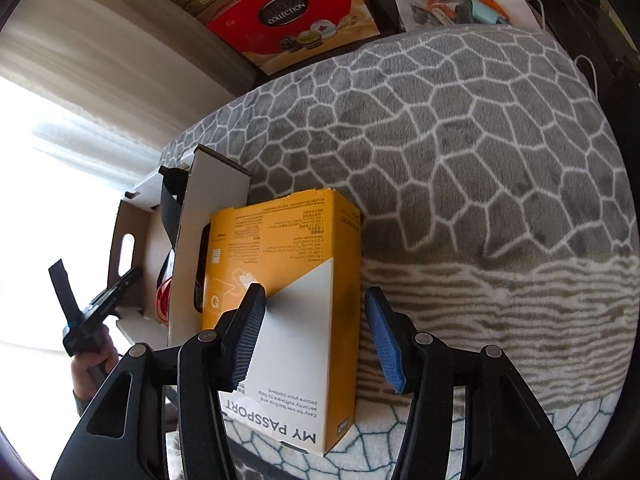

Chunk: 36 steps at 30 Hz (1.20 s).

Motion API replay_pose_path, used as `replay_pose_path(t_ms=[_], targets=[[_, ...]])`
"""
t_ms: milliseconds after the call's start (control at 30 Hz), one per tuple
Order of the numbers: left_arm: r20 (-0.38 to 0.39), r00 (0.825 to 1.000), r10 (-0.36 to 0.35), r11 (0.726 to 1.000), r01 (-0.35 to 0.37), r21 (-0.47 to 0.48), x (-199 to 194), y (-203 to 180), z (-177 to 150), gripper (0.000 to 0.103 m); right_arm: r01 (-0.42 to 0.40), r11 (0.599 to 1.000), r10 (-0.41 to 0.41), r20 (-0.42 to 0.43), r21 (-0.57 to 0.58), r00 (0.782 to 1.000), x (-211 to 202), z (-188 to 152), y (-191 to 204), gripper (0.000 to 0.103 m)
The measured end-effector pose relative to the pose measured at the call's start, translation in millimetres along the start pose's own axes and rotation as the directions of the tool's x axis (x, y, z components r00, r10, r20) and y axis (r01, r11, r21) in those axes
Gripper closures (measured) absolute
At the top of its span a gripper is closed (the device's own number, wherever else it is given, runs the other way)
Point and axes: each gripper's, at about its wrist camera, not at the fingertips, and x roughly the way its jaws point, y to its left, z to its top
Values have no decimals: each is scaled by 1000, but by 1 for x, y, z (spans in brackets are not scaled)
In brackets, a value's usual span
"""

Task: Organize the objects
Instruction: 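Reach the right tool to the orange MY PASSPORT box and grasp it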

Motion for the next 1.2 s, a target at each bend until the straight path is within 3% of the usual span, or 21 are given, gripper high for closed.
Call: replay_pose_path(t_ms=[267,333,400,533,833,1000,1200], targets=[[0,1000,-1,1000,1,0,0,0,0,92,25,1000,-25,40,9,999,-22,-6,25,43],[1,1000,-1,1000,1,0,0,0,0,92,0,1000,0,65,-4,998,-31,-7,34,46],[1,1000,0,1000,0,1,0,1,0,92,-73,997,74,36,-25,997,-32,-9,49,54],[-1,1000,-8,1000,8,-6,0,3,1,92,22,994,-17,45,-111,999,-26,-13,79,57],[2,1000,-10,1000,10,-2,1,7,1,92,130,990,-123,104,-59,987,-32,-6,34,58],[1,1000,-10,1000,10,-1,1,7,1,92,115,993,-114,74,-10,991,-22,-6,8,69],[2,1000,-8,1000,8,2,0,5,0,92,68,998,-69,79,12,994,-16,-8,-3,69]])
